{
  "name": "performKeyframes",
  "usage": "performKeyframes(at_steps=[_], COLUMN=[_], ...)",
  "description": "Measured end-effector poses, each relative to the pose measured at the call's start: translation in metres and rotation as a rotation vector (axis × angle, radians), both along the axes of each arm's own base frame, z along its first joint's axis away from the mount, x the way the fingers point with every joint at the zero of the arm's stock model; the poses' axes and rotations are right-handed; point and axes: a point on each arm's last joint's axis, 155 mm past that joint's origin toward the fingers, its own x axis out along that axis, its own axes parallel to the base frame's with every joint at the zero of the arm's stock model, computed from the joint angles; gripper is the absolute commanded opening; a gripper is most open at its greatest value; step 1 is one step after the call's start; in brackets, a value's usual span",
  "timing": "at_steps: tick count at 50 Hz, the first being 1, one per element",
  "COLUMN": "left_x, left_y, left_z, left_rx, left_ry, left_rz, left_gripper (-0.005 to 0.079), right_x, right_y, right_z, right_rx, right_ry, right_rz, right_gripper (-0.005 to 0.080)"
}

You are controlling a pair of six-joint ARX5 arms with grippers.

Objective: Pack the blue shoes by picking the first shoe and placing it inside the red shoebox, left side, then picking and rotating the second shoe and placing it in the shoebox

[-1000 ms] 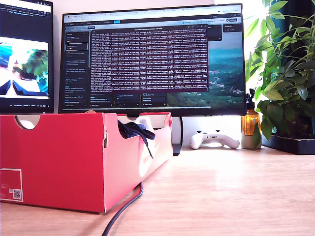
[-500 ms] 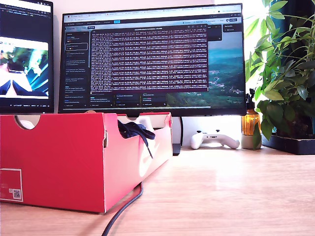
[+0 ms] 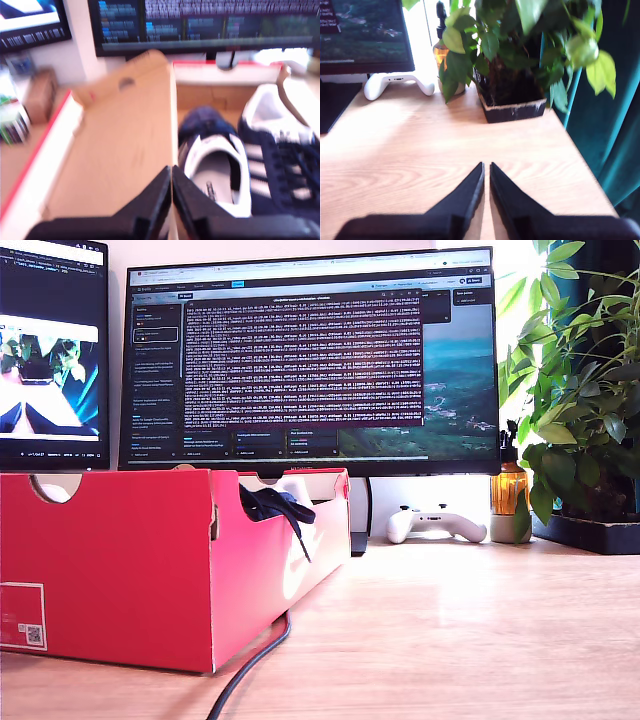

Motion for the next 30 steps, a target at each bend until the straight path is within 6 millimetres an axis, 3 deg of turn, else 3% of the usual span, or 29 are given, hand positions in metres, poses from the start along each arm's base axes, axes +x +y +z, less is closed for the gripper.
performKeyframes(at_steps=[9,16,19,24,30], left_x=[-0.004,-0.005,-0.007,-0.011,-0.015], left_y=[0.004,0.003,0.002,0.001,0.002], left_z=[0.020,0.009,-0.007,-0.034,-0.040], left_rx=[0.007,0.006,0.008,0.011,0.009], left_ry=[-0.097,-0.118,-0.097,-0.058,-0.082], left_rz=[0.036,0.033,0.030,0.026,0.026], left_gripper=[-0.0019,-0.0019,-0.0019,-0.0019,-0.0019], right_x=[0.000,0.003,0.003,0.002,-0.003], right_y=[0.007,0.014,0.019,0.028,0.037], right_z=[0.025,0.031,0.024,-0.008,-0.047], right_rx=[0.004,0.000,0.000,-0.002,-0.001], right_ry=[-0.102,-0.148,-0.155,-0.119,-0.069], right_rz=[0.014,0.035,0.051,0.083,0.114], right_gripper=[-0.0001,-0.0001,-0.0001,-0.0001,-0.0001])
